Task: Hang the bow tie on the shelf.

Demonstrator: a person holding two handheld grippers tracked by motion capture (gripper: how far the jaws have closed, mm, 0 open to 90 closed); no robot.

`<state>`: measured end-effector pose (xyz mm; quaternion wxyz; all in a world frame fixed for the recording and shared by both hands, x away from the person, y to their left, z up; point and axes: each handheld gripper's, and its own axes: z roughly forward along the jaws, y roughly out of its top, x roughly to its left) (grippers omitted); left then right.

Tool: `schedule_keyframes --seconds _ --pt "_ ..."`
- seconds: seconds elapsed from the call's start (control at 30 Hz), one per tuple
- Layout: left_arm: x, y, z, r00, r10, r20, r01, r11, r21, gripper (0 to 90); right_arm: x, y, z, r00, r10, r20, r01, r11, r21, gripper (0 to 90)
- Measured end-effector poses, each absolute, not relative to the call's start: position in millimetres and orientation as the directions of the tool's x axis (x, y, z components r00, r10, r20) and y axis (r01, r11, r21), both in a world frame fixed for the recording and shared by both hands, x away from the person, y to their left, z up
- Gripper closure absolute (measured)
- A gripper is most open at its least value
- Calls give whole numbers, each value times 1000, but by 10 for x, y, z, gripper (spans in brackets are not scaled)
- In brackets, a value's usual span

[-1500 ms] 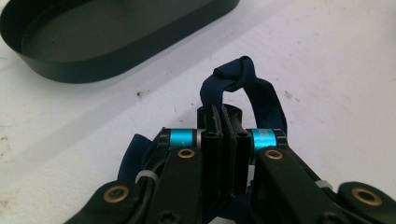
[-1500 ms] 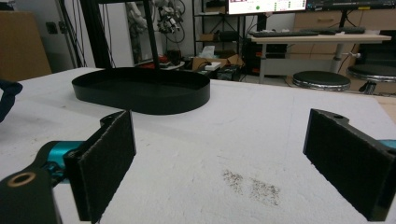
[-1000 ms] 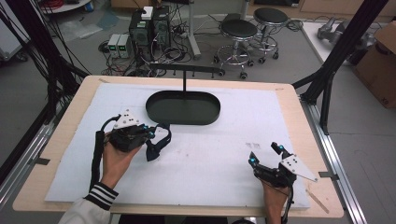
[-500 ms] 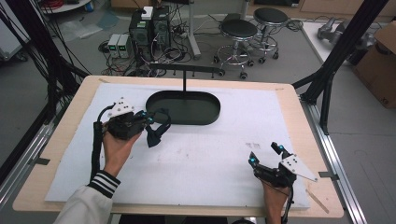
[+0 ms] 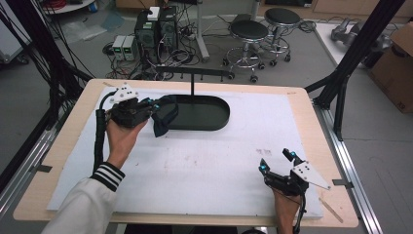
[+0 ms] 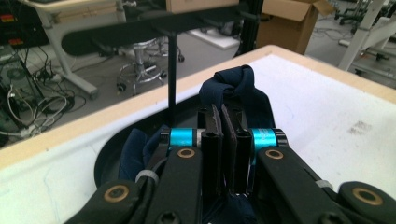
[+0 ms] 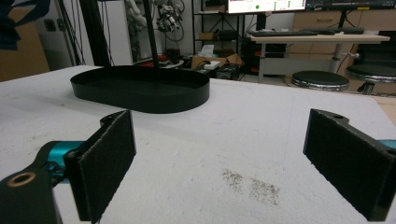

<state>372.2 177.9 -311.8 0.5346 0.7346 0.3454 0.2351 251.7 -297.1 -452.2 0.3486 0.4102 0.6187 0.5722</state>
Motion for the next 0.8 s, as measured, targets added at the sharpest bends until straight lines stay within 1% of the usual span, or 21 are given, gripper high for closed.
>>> schedule_keyframes --seconds 0.13,0.2,0.33,0.4,0.63,0.8 --pt "3773 1777 -3051 646 763 -28 253 -179 951 864 2517 -2969 -4522 -419 907 38 108 9 994 82" --pt "3824 1788 -3018 642 765 -47 253 -153 955 864 2518 -2971 -4522 -420 907 39 110 8 994 83" --pt "3900 1801 -3004 633 773 -41 255 -158 954 864 2518 -2972 -4522 -420 907 42 112 6 994 82" --pt "3960 1807 -2990 626 778 -58 265 -143 954 864 2517 -2973 -4522 -419 907 45 113 2 994 82" --pt "4077 1810 -2928 621 781 -60 270 -141 952 864 2515 -2971 -4522 -419 907 48 115 1 993 82" --pt "4240 1832 -2886 606 794 -59 280 -144 949 864 2519 -2973 -4521 -420 906 52 118 -2 993 82"
